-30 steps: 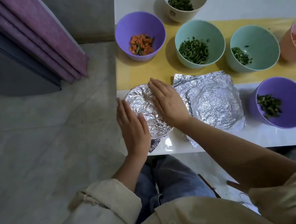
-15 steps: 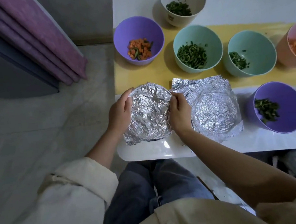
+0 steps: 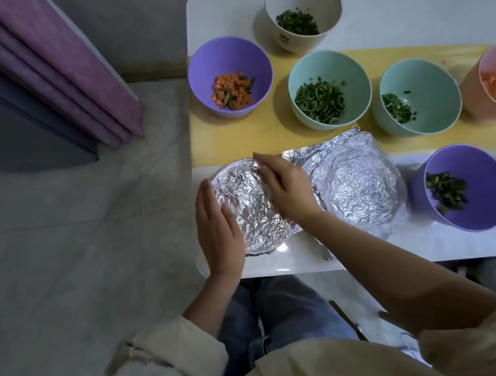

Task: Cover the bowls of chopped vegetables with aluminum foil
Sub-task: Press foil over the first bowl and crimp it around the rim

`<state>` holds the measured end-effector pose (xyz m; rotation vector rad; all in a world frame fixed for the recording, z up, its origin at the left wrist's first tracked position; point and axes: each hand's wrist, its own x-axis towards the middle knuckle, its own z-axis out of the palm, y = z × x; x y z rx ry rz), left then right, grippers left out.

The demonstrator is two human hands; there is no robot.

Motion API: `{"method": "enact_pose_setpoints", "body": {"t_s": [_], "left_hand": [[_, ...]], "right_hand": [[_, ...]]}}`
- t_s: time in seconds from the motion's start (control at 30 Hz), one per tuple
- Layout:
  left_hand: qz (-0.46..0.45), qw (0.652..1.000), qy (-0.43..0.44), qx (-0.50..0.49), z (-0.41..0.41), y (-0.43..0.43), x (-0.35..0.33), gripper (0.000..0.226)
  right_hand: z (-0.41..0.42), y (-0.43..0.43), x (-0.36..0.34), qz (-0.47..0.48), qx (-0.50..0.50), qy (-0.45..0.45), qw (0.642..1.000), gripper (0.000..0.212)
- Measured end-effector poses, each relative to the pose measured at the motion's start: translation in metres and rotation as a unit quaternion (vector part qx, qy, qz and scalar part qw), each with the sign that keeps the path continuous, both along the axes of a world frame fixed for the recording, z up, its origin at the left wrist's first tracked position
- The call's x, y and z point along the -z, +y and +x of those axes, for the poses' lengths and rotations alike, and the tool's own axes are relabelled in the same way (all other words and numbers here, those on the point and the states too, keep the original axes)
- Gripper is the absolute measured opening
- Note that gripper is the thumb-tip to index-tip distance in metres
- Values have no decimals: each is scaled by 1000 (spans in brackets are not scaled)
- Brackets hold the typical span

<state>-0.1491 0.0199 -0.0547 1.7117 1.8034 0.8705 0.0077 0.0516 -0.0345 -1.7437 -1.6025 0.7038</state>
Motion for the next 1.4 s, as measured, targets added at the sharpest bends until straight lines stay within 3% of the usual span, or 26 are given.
{"method": "enact_pose_setpoints", "body": {"t_s": [0.13, 0.3, 0.57, 0.7, 0.83, 0.93, 1.03, 1.2, 1.4], "left_hand": [[-4, 994, -103, -25, -3, 4, 1, 44], [-83, 971, -198, -109, -2, 7, 1, 41], [-136, 966, -211, -56, -22, 39, 1, 31], [-116, 966, -214, -83, -28, 40, 0, 31], [-109, 966, -215, -96, -27, 46, -2, 31], [-103, 967, -217, -90, -25, 49, -2, 31], [-97, 970, -208, -83, -21, 48, -2, 32], [-98, 970, -201, -97, -17, 50, -3, 32], [-88, 969, -196, -121, -18, 56, -7, 33]], "right_hand": [[6, 1, 7, -19, 43, 19, 999, 23], [4, 1, 7, -31, 58, 32, 997, 19], [8, -5, -4, -52, 74, 93, 992, 30], [35, -9, 4, 9, 109, 6, 994, 36], [56, -25, 26, -157, -49, -146, 976, 66], [61, -34, 33, -159, -126, -249, 947, 67], [68, -43, 36, -108, -136, -270, 947, 54], [79, -62, 36, -103, -175, -278, 939, 54], [86, -80, 24, -49, -176, -240, 953, 39]]}}
